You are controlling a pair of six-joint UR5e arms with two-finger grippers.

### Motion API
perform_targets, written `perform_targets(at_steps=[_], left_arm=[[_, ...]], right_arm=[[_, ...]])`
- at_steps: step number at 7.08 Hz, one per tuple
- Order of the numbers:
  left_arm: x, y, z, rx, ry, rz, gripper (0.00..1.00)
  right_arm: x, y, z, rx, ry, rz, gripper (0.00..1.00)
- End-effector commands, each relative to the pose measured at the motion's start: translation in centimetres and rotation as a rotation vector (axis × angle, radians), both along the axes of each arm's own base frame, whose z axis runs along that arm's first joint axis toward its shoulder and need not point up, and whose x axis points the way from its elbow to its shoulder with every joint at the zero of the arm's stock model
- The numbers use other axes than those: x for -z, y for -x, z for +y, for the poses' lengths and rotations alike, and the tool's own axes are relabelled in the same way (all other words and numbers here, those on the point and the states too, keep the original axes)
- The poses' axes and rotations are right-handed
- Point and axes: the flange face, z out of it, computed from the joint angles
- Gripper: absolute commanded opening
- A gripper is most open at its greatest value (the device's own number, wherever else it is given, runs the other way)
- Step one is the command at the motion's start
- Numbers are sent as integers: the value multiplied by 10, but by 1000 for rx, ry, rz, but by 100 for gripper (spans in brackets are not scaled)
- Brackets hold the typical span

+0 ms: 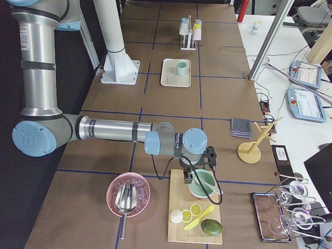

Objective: Pick up and place green cup on tray

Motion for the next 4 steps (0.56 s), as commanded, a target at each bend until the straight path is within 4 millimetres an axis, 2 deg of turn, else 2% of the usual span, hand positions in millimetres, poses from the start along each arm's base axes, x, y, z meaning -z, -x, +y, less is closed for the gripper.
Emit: perform_targets(at_steps=[1,3,4], left_arm=[[-10,0,9,-3,9,2,100],[-25,0,26,-4,32,3,100],[-15,1,26,0,15,5,100]], right_arm=[[-12,-10,9,-25,-8,4,100],[-8,-23,9,-57,-9,-6,100],[-8,-23,11,-77,11,-28,100]])
